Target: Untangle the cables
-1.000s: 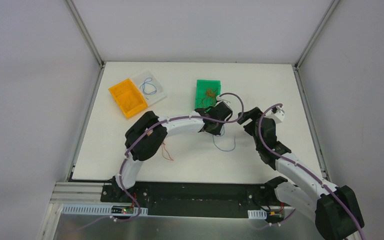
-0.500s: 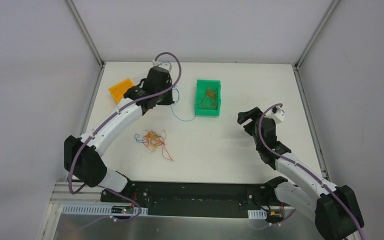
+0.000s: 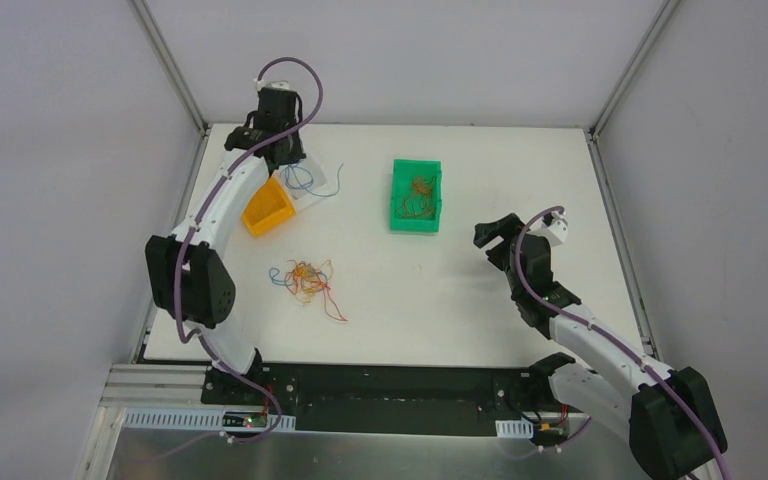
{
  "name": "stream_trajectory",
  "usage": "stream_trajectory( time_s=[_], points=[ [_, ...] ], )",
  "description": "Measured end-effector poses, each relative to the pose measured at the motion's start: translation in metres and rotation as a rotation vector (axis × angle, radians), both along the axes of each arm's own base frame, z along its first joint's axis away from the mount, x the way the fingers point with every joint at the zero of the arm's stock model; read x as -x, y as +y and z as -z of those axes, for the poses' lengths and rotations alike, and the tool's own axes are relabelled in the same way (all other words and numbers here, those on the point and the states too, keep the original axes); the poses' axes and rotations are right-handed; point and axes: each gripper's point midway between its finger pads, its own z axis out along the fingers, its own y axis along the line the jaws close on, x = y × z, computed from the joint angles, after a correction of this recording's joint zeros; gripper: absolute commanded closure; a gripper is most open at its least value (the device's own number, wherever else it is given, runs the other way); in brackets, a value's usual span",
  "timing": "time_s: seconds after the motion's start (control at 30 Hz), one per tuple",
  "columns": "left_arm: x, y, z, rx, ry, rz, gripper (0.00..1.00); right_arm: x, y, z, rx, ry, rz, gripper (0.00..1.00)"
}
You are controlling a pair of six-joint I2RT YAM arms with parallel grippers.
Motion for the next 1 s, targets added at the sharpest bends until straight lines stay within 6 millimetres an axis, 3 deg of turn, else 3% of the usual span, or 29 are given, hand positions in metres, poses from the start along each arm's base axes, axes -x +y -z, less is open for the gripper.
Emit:
stream_trajectory(
  time_s=[0.13, 0.4, 0.7, 0.83, 1.0],
  points=[
    [-0.033, 0.023, 0.018, -0.054, 0.029, -0.067, 1.0, 0.0, 0.0, -0.001, -0.003, -0.005, 0.0, 0.21],
    [-0.086, 0.045, 0.066, -0.124, 0.1, -0.097, 1.0, 0.001, 0.0, 0.003, -0.004, -0.003, 0.002, 0.22],
    [-0.093, 0.055, 0.135, -0.194, 0.236, -0.095, 0.99, 0.001, 0.0, 0.003, -0.01, -0.002, 0.005, 0.22],
    [-0.09, 0.05, 0.152, -0.183, 0.281, -0.069, 0.63, 0.001, 0.0, 0.003, -0.011, -0.002, 0.005, 0.22],
    [-0.088, 0.037, 0.147, -0.118, 0.282, -0.028, 0.38, 0.0, 0.0, 0.004, -0.011, 0.004, 0.006, 0.22]
  ],
)
